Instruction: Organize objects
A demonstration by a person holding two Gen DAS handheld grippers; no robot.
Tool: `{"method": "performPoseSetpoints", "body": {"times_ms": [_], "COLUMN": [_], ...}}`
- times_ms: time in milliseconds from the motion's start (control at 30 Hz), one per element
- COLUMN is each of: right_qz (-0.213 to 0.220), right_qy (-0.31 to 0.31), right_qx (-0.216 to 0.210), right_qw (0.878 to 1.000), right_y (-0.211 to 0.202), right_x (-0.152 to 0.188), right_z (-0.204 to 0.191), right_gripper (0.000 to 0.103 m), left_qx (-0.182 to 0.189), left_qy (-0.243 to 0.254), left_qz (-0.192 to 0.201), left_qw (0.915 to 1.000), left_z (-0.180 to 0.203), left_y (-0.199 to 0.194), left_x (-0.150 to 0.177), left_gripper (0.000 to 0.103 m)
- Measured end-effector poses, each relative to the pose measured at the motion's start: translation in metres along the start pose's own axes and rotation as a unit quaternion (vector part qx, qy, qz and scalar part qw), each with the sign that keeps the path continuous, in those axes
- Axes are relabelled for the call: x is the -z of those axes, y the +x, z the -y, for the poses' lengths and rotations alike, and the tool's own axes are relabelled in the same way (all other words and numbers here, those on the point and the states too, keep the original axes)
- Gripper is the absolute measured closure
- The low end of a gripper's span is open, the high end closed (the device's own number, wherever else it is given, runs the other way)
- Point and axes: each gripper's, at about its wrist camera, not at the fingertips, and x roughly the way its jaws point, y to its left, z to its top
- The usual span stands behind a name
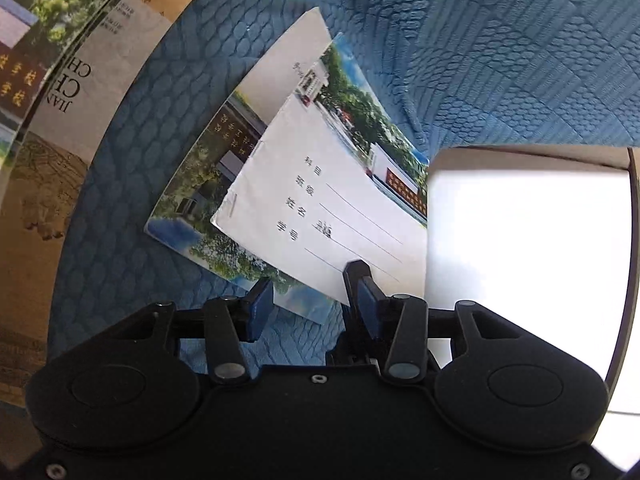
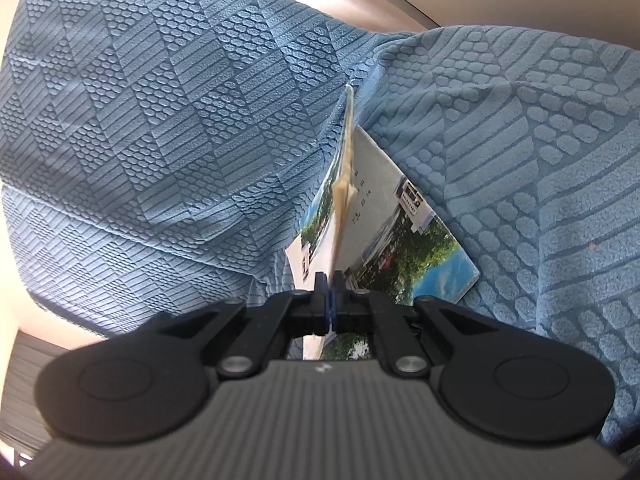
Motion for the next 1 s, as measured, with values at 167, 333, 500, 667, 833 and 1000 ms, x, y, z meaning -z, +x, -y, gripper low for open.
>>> {"method": "performPoseSetpoints", "body": {"times_ms": [167,333,500,667,833,1000], "right_qz": [0.001,0.003,0.002,-0.001,0.001,0.005], "right_qy": [-0.007,-0.010,-0.020,-0.023,-0.017,-0.004], "right_qx": [0.005,0.008,0.013,0.008,-0.007,0.009], "right_qw": [1.000,1.000,1.000,1.000,1.000,1.000], "right_y": [-0.001,-0.001,-0.001,-0.002,-0.005,-0.006], "right_x": [0.001,0.001,0.002,0.003,0.002,0.000], "right_z": [-0.002,-0.002,-0.004,-0.005,-0.005,0.000], "right_gripper": [0.099,0.099,0.099,0.099,0.099,0.099], "left_qx": [0.012,0.020,0.019,0.020,0.024,0.016], "left_qy": [-0.020,-0.035,-0.033,-0.040,-0.017,-0.014], "left_qz": [0.017,0.031,0.044,0.050,0.042,0.043], "left_qw": [0.9996,0.9987,0.9983,0.9977,0.9987,0.9989], "left_z": [-0.006,-0.015,-0.016,-0.018,-0.013,-0.014], "left_y": [0.003,0.000,-0.003,-0.004,0.001,0.007], "left_x": [-0.007,-0.009,-0.011,-0.017,-0.021,-0.020], "left_gripper": [0.066,0.085,0.086,0.082,0.070,0.091]}}
